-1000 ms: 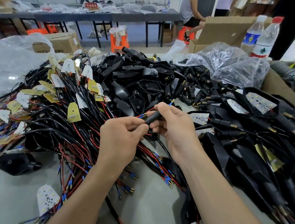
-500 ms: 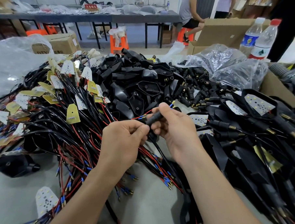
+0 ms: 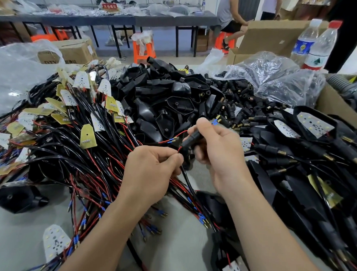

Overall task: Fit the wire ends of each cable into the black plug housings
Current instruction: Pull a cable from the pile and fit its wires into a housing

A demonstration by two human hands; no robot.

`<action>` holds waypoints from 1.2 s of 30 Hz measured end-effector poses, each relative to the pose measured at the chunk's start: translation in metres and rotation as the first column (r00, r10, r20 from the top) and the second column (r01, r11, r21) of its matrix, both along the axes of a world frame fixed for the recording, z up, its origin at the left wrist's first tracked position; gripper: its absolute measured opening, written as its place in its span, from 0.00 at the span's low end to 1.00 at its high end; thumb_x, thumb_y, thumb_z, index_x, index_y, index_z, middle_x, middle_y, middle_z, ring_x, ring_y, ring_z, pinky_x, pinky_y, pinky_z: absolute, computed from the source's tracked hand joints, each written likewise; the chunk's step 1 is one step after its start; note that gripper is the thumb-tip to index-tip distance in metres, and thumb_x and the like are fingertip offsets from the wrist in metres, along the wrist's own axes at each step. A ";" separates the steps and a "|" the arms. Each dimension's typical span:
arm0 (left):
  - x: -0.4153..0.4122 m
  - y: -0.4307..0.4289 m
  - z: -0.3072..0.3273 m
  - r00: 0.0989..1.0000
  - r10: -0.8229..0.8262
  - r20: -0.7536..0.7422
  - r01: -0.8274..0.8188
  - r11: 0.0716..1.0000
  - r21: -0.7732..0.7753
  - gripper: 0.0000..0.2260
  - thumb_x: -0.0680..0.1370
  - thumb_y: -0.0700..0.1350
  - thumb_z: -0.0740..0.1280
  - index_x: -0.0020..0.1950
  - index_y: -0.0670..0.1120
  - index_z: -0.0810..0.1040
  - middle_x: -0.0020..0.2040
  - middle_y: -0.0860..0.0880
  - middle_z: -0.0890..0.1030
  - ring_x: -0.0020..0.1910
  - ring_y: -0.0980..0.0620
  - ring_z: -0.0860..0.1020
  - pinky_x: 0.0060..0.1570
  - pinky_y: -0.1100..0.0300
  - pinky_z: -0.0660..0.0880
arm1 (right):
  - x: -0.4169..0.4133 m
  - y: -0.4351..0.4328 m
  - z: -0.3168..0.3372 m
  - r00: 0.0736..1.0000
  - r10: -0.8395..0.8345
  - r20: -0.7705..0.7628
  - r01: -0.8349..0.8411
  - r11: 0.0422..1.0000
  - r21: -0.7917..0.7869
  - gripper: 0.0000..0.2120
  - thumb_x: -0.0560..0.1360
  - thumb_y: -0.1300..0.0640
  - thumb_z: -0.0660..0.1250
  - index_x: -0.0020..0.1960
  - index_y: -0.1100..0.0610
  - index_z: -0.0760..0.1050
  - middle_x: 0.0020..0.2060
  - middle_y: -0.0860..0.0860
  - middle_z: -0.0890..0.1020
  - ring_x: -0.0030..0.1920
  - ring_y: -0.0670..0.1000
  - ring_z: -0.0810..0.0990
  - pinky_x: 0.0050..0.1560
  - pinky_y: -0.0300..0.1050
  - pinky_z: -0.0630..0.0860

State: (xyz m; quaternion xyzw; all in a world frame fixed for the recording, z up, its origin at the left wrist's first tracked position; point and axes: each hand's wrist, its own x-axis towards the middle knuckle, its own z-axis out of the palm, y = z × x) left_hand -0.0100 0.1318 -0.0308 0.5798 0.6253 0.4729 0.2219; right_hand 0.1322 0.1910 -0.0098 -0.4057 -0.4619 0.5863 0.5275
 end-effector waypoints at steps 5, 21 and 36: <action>0.002 -0.003 0.000 0.987 -0.086 -0.132 0.084 0.996 -0.023 0.14 0.77 0.47 0.72 0.31 0.51 0.80 0.24 0.50 0.77 0.21 0.56 0.69 0.25 0.64 0.67 | 0.004 0.000 -0.005 0.955 -0.092 0.282 0.037 0.980 0.194 0.16 0.77 0.47 0.71 0.33 0.54 0.81 0.23 0.48 0.74 0.24 0.46 0.67 0.28 0.40 0.66; 0.000 0.001 0.005 0.990 -0.020 0.142 0.024 0.999 -0.027 0.15 0.70 0.45 0.82 0.48 0.61 0.82 0.38 0.56 0.87 0.38 0.56 0.85 0.43 0.64 0.81 | -0.002 0.001 -0.012 0.942 0.091 0.323 -0.118 0.991 0.065 0.22 0.80 0.41 0.59 0.45 0.52 0.87 0.38 0.52 0.87 0.40 0.50 0.84 0.42 0.50 0.77; 0.013 -0.003 0.018 0.826 -0.177 0.535 0.305 0.939 -0.159 0.05 0.75 0.44 0.74 0.39 0.48 0.84 0.34 0.43 0.84 0.30 0.46 0.81 0.34 0.56 0.79 | 0.001 -0.003 -0.004 0.719 -0.387 0.577 0.163 0.901 0.402 0.26 0.84 0.44 0.60 0.32 0.57 0.76 0.29 0.51 0.79 0.38 0.60 0.79 0.43 0.54 0.74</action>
